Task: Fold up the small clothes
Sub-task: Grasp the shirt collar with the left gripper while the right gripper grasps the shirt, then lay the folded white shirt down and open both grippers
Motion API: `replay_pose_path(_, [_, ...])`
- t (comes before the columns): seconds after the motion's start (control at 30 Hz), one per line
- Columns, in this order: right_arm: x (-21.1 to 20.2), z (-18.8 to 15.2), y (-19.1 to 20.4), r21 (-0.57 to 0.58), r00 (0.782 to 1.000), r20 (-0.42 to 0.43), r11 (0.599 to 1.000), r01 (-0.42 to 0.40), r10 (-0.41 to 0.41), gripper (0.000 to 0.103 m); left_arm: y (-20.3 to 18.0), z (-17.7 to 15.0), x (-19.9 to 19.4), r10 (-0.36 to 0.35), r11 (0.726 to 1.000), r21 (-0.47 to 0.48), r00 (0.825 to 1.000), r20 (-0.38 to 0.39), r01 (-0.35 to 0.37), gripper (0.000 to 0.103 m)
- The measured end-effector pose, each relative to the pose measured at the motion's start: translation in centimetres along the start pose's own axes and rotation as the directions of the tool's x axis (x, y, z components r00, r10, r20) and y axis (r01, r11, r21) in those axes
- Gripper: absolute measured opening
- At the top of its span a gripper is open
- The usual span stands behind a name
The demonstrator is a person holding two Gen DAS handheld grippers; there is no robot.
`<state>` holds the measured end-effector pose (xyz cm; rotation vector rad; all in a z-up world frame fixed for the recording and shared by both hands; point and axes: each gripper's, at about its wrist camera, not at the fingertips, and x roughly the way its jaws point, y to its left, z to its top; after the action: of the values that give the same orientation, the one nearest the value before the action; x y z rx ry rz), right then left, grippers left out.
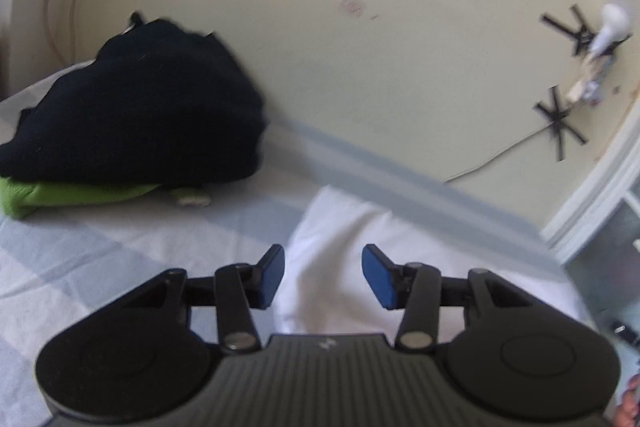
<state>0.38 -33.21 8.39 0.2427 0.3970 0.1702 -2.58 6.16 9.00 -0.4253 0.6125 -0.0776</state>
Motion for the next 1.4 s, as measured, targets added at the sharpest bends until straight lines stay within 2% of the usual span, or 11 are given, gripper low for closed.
replay_pose_path(0.13, [3.6,-1.1,6.2,-0.144,0.964,-0.146,0.960,-0.241,0.220,0.040,-3.8,0.2,2.2,-0.119,0.988,0.093,0.993,-0.013,0.120,0.055])
replay_pose_path(0.27, [8.6,-3.7,8.8,-0.073,0.918,-0.331,0.964,-0.254,0.217,0.041,-5.7,-0.8,7.0,-0.108,0.978,0.170,0.990,-0.090,0.122,0.055])
replay_pose_path(0.37, [7.1,-5.5,9.8,-0.042,0.898,-0.356,0.956,-0.292,0.259,0.041,-4.7,-2.4,10.3,-0.042,0.985,0.161,0.988,-0.151,0.066,0.055])
replay_pose_path(0.47, [4.6,-6.0,10.1,-0.066,0.882,-0.382,0.944,-0.323,0.275,0.041,-4.0,-3.7,10.6,-0.078,0.979,0.183,0.992,-0.096,0.094,0.062])
replay_pose_path(0.57, [3.9,-5.0,9.8,-0.039,0.842,-0.430,0.925,-0.377,0.326,0.040,-4.1,-3.9,10.1,-0.079,0.974,0.202,0.992,-0.096,0.097,0.066])
replay_pose_path(0.77, [3.5,-0.4,10.1,-0.079,0.924,-0.224,0.939,-0.335,0.311,0.042,-4.5,-4.1,10.2,-0.076,0.970,0.224,0.992,-0.098,0.096,0.073])
replay_pose_path(0.87, [5.8,0.3,10.2,-0.059,0.948,-0.167,0.957,-0.285,0.272,0.056,-5.1,-4.4,10.3,-0.051,0.963,0.260,0.994,-0.095,0.074,0.074])
replay_pose_path(0.93, [7.8,-0.5,10.0,-0.046,0.952,-0.192,0.967,-0.250,0.237,0.060,-5.1,-4.4,10.2,-0.048,0.962,0.263,0.994,-0.094,0.071,0.074])
replay_pose_path(1.0, [10.2,-2.5,8.8,-0.061,0.951,-0.283,0.988,-0.145,0.123,0.060,-4.9,-4.4,10.2,-0.056,0.964,0.255,0.994,-0.095,0.079,0.075])
replay_pose_path(1.07, [10.0,-4.0,7.3,-0.060,0.964,-0.227,0.986,-0.154,0.137,0.060,-4.7,-4.4,10.1,-0.065,0.966,0.245,0.993,-0.096,0.087,0.077])
replay_pose_path(1.4, [8.5,-3.8,4.4,0.087,0.958,-0.185,0.975,-0.205,0.218,0.065,-4.9,-4.6,10.3,-0.085,0.960,0.257,0.991,-0.102,0.109,0.088])
